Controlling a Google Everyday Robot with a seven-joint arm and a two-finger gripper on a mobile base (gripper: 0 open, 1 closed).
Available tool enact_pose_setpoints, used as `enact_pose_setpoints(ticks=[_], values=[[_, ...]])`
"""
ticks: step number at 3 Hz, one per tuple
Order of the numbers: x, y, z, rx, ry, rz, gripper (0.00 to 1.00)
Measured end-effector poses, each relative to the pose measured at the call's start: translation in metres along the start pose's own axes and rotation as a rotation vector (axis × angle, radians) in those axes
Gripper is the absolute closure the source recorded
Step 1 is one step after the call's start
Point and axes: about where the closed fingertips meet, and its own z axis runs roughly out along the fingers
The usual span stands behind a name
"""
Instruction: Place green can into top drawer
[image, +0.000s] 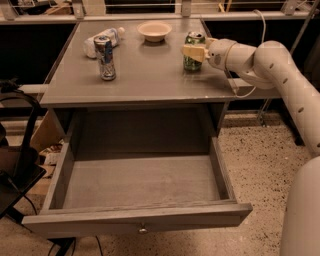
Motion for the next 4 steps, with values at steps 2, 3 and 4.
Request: enact_pose_setpoints(ticks=[2, 3, 4], values=[[-0.042, 0.014, -0.005, -0.059, 0.025, -0.06, 1.0], [-0.113, 0.043, -0.048, -0.086, -0.008, -0.155, 1.0], [-0.152, 0.103, -0.11, -0.128, -0.026, -0.224, 1.0]])
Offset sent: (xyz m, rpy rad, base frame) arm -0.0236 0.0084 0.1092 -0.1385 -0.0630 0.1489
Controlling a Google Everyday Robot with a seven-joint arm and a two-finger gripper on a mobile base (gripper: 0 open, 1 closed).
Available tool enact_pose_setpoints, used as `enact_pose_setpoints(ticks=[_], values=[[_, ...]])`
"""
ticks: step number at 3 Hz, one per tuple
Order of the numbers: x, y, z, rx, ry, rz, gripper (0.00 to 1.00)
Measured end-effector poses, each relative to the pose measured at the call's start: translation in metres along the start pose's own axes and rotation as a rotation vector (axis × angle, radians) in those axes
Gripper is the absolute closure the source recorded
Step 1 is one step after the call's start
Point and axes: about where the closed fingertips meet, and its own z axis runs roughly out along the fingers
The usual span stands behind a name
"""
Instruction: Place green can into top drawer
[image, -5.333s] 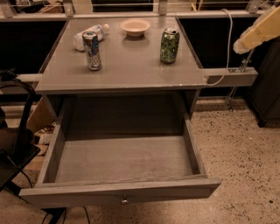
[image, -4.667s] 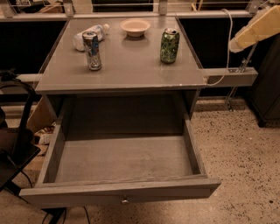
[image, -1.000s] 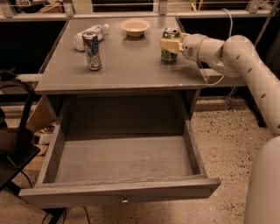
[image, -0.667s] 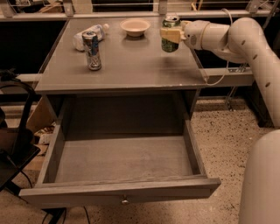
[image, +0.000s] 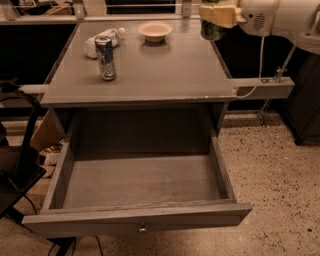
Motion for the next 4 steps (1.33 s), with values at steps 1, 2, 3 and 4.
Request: enact_pose_setpoints(ticks=[1, 2, 3, 4], values=[[-0.004, 0.069, -0.048, -0.076, 0.054, -0.045, 1.0], [0.022, 0.113, -0.073, -0.178, 0.089, -0.046, 1.0], [0.063, 0.142, -0.082, -0.285, 0.084, -0.003, 1.0], [0.063, 0.142, -0.082, -0.285, 0.084, -0.003, 1.0]])
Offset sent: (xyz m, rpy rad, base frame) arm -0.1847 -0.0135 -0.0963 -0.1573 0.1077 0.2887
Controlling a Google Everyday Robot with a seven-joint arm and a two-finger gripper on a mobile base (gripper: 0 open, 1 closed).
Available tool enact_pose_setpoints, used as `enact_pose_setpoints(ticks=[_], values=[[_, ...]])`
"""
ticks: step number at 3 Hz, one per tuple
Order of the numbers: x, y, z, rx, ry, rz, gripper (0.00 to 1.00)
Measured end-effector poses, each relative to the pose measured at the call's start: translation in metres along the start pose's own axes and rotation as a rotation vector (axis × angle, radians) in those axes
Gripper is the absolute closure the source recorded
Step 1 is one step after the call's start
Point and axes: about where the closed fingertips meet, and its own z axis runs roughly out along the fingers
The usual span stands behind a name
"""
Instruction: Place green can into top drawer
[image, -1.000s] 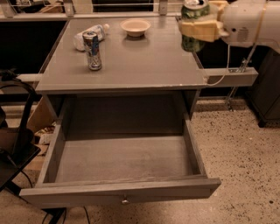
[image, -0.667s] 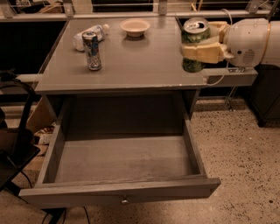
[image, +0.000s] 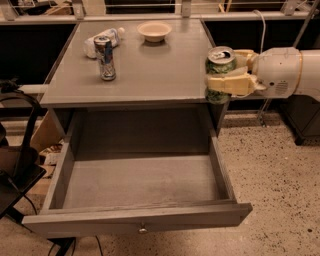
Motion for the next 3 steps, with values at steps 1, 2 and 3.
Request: enact_pose_setpoints(ticks=[1, 2, 3], values=[[0.015, 0.005, 0.02, -0.021, -0.002, 0.029, 1.0], [0.058, 0.025, 0.065, -0.06, -0.04, 0.121, 1.0], [0.096, 0.054, 0.114, -0.093, -0.052, 0.178, 1.0]])
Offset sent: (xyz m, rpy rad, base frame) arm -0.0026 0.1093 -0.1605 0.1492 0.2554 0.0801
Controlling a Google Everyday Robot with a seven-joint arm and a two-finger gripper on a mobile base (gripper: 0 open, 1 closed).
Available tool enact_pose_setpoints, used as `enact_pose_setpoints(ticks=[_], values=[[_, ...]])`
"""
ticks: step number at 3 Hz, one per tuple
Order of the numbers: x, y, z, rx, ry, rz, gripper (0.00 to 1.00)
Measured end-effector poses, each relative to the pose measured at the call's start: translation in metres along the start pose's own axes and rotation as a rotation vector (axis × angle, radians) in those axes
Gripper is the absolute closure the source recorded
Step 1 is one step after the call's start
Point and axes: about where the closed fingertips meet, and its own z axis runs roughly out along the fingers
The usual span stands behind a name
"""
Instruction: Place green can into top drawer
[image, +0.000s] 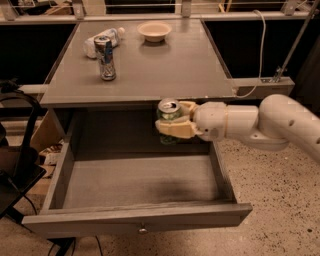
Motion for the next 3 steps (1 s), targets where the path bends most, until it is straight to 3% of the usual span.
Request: enact_pose_setpoints(ticks=[3], values=[[0.102, 0.037, 0.115, -0.065, -0.025, 0.033, 1.0]])
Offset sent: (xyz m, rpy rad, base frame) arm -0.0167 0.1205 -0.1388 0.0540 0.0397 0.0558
